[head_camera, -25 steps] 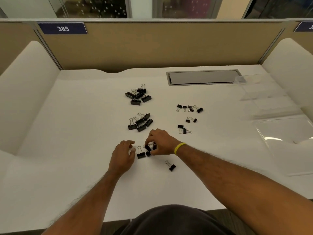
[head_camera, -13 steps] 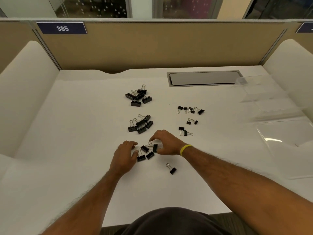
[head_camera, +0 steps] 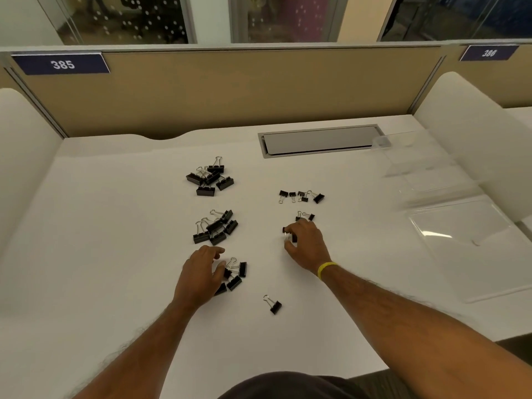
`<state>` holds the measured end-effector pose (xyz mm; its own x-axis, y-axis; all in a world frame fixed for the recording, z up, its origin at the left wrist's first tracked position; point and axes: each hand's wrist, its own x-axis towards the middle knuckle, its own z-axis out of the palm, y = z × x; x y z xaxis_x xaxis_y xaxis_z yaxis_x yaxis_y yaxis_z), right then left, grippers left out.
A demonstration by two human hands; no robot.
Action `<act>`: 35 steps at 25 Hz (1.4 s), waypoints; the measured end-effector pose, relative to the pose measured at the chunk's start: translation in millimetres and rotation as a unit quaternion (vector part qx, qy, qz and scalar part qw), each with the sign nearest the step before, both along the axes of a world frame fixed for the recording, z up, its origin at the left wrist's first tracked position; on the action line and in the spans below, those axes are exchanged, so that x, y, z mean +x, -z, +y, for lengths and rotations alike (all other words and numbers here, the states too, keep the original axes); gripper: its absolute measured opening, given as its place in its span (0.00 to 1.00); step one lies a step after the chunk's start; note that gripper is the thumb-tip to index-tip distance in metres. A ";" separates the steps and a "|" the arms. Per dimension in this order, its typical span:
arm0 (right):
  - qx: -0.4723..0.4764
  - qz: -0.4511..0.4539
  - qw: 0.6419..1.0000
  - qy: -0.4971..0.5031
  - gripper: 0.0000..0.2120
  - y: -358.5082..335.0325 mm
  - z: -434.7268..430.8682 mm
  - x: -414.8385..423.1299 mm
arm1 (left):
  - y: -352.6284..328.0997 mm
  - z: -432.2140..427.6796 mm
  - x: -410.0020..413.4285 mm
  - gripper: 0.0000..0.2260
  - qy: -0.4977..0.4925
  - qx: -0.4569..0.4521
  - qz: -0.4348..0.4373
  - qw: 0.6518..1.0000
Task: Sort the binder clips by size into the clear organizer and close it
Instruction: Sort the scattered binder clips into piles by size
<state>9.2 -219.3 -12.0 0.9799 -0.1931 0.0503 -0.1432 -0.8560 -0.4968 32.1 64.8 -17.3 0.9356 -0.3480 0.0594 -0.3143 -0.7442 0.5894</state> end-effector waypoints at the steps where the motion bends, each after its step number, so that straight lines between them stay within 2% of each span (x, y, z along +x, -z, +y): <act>1: -0.019 0.009 1.000 0.007 0.14 0.1 -4.2 3.3 | -0.1 -2.0 1.0 0.11 0.002 0.000 0.000 1.000; 6: -0.051 0.029 0.998 0.029 0.17 -2.6 -30.9 19.7 | -0.5 -10.1 5.0 0.11 0.016 0.008 -0.007 1.000; 10: -0.036 0.041 0.995 0.089 0.17 -9.0 -60.9 42.5 | -1.1 -12.8 8.3 0.12 0.020 0.010 -0.011 1.000; 15: -0.008 0.132 0.984 0.121 0.22 -6.3 -90.7 67.7 | -2.5 -15.1 9.7 0.12 0.011 0.003 -0.013 1.000; 17: -0.008 0.142 0.982 0.124 0.22 -2.8 -93.6 74.2 | -2.0 -14.3 11.3 0.12 0.007 0.006 -0.010 1.000; 19: -0.025 0.131 0.984 0.119 0.20 -0.5 -95.6 78.7 | -1.5 -12.4 12.2 0.12 0.005 0.011 -0.006 1.000; 22: -0.029 0.101 0.985 0.134 0.12 0.1 -99.6 83.2 | -1.4 -8.0 11.6 0.13 -0.008 0.017 0.001 1.000; 26: 0.020 0.064 0.982 0.179 0.06 -0.1 -102.2 81.6 | 0.8 1.6 9.0 0.13 -0.036 0.016 0.002 0.999; 29: 0.065 -0.002 0.978 0.198 0.05 -4.1 -94.8 72.6 | 0.7 9.5 5.2 0.11 -0.069 0.002 0.003 0.998; 32: 0.100 -0.071 0.982 0.147 0.06 -10.3 -65.7 61.5 | 1.1 19.0 -1.1 0.11 -0.101 -0.016 0.009 0.995; 35: 0.115 -0.094 0.987 0.061 0.06 -14.7 -21.4 48.0 | 3.1 25.3 -8.6 0.11 -0.102 -0.023 0.007 0.994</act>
